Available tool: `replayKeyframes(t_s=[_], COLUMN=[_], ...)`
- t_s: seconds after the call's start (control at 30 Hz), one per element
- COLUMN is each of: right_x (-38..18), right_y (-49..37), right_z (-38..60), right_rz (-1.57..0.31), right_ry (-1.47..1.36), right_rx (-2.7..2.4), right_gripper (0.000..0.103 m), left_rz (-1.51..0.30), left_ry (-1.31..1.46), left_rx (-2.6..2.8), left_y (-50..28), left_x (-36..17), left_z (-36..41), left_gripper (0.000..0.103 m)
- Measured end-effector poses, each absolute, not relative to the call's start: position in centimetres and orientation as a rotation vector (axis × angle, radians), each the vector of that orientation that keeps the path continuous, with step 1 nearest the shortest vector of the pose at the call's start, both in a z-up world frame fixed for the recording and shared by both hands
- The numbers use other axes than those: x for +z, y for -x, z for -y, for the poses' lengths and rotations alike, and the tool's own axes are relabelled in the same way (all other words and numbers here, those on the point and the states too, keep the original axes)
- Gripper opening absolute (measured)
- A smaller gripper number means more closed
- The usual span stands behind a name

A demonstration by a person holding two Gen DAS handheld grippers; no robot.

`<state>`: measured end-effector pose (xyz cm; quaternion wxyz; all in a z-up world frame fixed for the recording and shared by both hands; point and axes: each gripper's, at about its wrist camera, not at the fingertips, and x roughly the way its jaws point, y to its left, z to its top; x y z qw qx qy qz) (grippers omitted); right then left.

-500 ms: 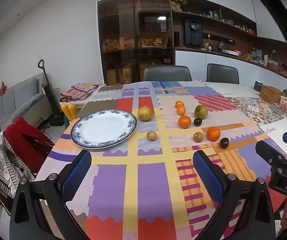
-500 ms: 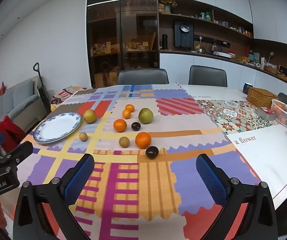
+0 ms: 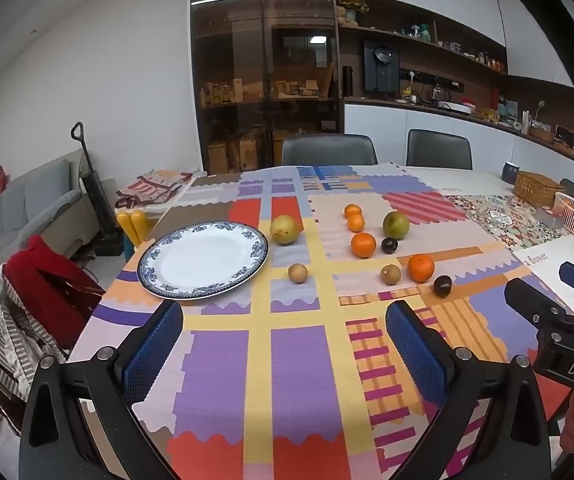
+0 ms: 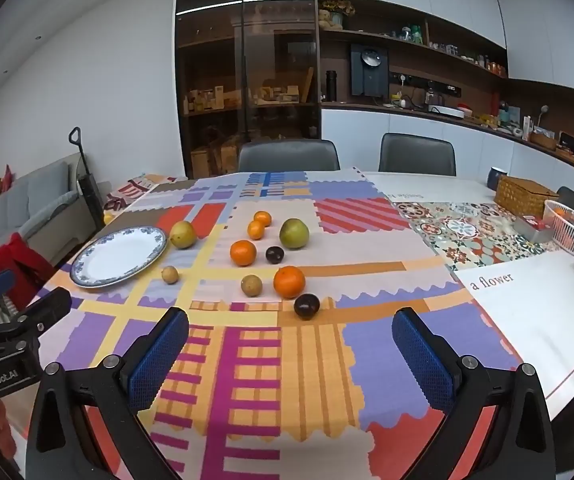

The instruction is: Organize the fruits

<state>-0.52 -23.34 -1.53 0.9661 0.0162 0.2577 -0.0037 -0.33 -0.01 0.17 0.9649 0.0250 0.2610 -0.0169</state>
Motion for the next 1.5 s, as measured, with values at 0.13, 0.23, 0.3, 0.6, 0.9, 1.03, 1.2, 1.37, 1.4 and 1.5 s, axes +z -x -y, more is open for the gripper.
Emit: replayKeyframes(t_s=[0.13, 0.23, 0.3, 0.6, 0.9, 1.03, 1.2, 1.37, 1.4, 1.5], right_x=[-1.14, -1.16, -1.09, -0.98, -1.17, -1.19, -1.19, -1.24, -1.24, -1.28], right_y=[0.74, 0.73, 0.83, 0.84, 0.86, 0.85, 0.85, 0.85, 0.89, 0.88], right_z=[22.92, 23.04, 22.96, 22.72, 22.78, 22.81, 22.80, 22.76, 22.71, 22.71], right_rz=[-0.522, -0.522, -0.521, -0.518, -0.516, -0.515, -0.516, -0.517, -0.517, -0.516], right_ry=[-0.038, -0.039, -0.039, -0.033, -0.031, -0.030, -0.031, -0.028, -0.028, -0.027], right_rx=[-0.007, -0.004, -0.003, -0.006, -0.003, -0.004, -0.003, -0.001, 0.000, 0.000], right_gripper=[0.103, 0.103, 0.103, 0.103, 0.103, 0.103, 0.103, 0.103, 0.103, 0.103], left_rz=[-0.519, -0.520, -0.517, -0.517, -0.518, -0.518, -0.518, -0.518, -0.518, -0.519], left_ry=[-0.054, -0.054, -0.054, -0.053, -0.054, -0.053, -0.053, -0.053, -0.053, -0.052], left_rx=[-0.033, -0.032, -0.030, -0.031, -0.029, -0.031, -0.031, -0.030, -0.031, -0.031], left_y=[0.45, 0.45, 0.55, 0.58, 0.55, 0.55, 0.54, 0.54, 0.54, 0.54], left_x=[0.17, 0.22, 0.23, 0.29, 0.31, 0.30, 0.31, 0.32, 0.33, 0.32], left_z=[-0.04, -0.02, -0.03, -0.13, -0.14, -0.16, -0.18, -0.17, -0.19, -0.20], left_gripper=[0.103, 0.103, 0.103, 0.103, 0.103, 0.103, 0.103, 0.103, 0.103, 0.103])
